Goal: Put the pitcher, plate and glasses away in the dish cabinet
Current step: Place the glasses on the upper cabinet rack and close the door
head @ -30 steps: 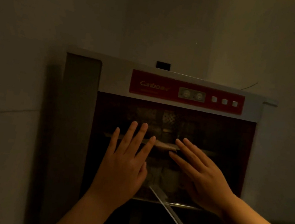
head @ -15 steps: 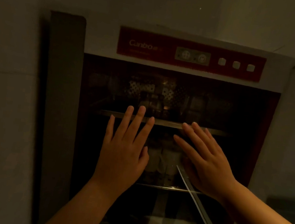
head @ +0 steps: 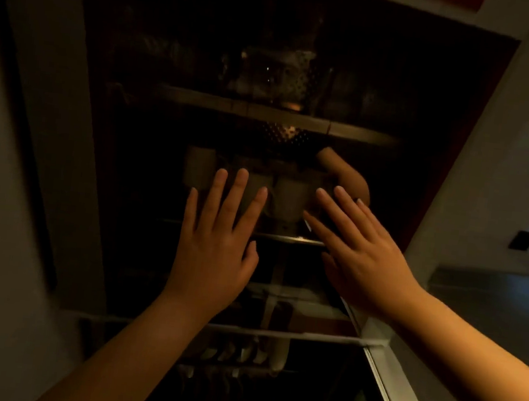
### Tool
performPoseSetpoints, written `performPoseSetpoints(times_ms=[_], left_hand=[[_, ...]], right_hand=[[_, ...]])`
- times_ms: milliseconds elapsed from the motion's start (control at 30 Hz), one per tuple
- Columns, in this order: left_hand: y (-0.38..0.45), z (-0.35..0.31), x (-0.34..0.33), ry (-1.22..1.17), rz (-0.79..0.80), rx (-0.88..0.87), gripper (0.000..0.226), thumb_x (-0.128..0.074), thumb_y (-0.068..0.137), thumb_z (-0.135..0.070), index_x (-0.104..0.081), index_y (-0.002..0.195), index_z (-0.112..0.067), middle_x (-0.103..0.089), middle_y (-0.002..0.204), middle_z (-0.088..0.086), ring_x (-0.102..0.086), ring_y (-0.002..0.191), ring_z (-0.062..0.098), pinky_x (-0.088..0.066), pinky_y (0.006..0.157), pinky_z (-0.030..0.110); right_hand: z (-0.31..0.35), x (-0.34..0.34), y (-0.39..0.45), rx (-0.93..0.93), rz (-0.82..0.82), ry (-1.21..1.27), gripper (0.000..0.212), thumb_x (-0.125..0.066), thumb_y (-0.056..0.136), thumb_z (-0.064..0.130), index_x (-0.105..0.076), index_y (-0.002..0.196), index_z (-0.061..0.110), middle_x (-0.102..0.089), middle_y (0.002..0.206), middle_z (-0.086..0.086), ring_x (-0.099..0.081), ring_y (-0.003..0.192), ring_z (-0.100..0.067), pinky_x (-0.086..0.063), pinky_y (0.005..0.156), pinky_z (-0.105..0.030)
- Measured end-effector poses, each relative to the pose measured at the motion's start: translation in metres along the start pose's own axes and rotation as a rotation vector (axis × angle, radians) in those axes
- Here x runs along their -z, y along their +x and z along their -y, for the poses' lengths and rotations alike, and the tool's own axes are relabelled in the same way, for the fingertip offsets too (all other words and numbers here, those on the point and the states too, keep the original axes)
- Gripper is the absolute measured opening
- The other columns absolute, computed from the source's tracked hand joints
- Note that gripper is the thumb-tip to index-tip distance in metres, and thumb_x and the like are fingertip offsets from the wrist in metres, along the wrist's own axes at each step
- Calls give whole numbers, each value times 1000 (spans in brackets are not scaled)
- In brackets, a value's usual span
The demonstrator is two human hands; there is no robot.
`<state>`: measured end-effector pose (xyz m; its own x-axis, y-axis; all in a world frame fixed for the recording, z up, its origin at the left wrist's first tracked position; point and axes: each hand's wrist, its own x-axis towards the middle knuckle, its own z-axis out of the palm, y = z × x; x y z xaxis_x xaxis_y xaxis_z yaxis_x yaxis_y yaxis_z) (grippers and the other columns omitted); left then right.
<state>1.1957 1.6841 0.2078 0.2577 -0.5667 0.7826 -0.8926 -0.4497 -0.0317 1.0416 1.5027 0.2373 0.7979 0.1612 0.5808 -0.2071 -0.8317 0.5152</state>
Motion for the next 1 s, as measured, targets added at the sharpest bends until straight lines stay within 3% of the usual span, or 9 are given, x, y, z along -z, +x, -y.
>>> performPoseSetpoints(times_ms=[133,233,367,533,667,800,867,1000], left_hand=[[-34,-46,0,-81,182,58,75,-53,89,-33,-11,149,-21,0,157,9,4,144,27,-10,114,50],[-63,-94,8,-134,224,52,76,-54,87,-32,-12,149,-19,-5,157,10,-1,144,28,-13,115,50],[-107,-165,25,-208,302,47,76,-48,89,-35,-4,149,-21,1,158,8,6,144,26,-11,116,49],[-168,-253,46,-328,434,-16,76,-51,86,-35,-12,149,-18,-12,157,9,-6,144,27,-11,112,49],[-207,-303,50,-486,596,-26,72,-38,96,-37,13,147,-28,24,153,-3,30,137,14,18,107,43],[-226,-327,44,-438,678,-37,66,-28,99,-43,12,148,-23,21,155,-2,41,127,10,27,101,35],[-229,-333,42,-424,725,-15,64,-25,100,-45,10,148,-21,17,156,-1,39,127,10,27,100,33],[-231,-340,37,-419,813,23,62,-21,100,-46,4,149,-19,10,158,0,18,141,15,18,107,32]], right_hand=[[5,8,-52,3,188,101,74,-60,81,22,-27,146,12,-20,154,-14,-15,143,-32,-21,113,-47],[9,18,-99,-23,296,165,78,-70,78,19,-31,145,10,-22,154,-14,-17,142,-31,-26,112,-48],[16,34,-169,-22,404,237,74,-68,80,24,-32,144,10,-24,152,-12,-22,141,-29,-26,111,-47],[26,50,-250,-77,492,417,71,-70,80,23,-38,142,9,-33,149,-10,-29,138,-23,-29,110,-37],[37,48,-292,-198,567,570,60,-44,96,38,-16,148,29,-6,155,13,-6,141,-2,-15,108,-17],[43,40,-312,-257,569,623,56,-36,99,39,-12,149,32,-3,155,16,-7,138,0,-17,105,-16],[45,36,-318,-246,591,636,57,-36,99,38,-10,149,31,-6,156,13,-14,141,-5,-19,106,-18],[52,32,-326,-271,596,648,66,-42,97,38,-1,149,33,2,154,16,-22,140,-10,-22,102,-19]])
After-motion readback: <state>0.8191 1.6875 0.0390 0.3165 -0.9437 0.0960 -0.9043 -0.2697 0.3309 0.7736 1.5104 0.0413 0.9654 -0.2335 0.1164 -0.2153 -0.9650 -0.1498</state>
